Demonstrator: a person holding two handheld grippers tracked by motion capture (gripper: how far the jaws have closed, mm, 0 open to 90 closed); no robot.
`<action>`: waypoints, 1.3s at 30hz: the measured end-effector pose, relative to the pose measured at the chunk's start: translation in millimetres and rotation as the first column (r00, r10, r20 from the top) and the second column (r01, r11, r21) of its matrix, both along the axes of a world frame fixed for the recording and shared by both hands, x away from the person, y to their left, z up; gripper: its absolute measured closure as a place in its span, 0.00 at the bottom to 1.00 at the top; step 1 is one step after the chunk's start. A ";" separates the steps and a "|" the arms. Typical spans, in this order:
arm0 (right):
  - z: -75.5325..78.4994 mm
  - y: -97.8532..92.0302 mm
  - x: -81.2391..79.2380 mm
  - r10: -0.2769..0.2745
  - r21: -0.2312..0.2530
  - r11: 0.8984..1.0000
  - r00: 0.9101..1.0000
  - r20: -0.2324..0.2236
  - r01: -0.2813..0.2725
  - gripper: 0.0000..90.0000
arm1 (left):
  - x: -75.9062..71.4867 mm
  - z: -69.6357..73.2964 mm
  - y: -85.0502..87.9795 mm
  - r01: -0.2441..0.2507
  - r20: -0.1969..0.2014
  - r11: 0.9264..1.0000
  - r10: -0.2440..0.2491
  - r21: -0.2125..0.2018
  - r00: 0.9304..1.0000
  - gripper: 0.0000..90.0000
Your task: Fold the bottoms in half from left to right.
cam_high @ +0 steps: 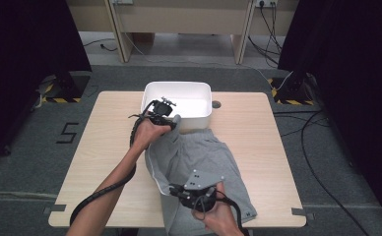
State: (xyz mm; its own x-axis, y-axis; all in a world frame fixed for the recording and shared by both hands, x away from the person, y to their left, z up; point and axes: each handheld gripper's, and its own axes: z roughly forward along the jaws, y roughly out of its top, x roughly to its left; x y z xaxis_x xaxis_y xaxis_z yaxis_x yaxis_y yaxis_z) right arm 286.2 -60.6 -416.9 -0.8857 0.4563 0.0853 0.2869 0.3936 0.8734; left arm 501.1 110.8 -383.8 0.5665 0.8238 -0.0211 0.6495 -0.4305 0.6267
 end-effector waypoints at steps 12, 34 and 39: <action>5.4 -81.0 -9.4 -0.148 -0.013 0.989 0.988 0.037 0.148 0.96 | 3.9 -3.5 -43.4 0.021 -0.001 0.999 -0.021 -0.026 1.000 0.88; -36.0 -143.0 -24.2 -0.260 -0.067 0.964 0.965 -0.036 0.257 0.95 | 13.5 -38.7 -113.9 0.047 -0.044 0.999 -0.048 -0.018 0.998 0.87; -41.5 -147.6 -27.1 -0.270 -0.078 0.961 0.962 -0.049 0.266 0.94 | 15.4 -46.8 -122.9 0.046 -0.057 0.999 -0.047 -0.025 0.997 0.85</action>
State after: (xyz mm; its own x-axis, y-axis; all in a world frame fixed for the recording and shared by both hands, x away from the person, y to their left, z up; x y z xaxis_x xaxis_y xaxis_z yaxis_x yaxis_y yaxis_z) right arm 259.1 -208.2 -458.3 -0.7247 0.6827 0.0932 0.4402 0.3547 0.8248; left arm 516.5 -12.1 -430.6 0.6015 0.7954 -0.0743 0.6646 -0.4466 0.5991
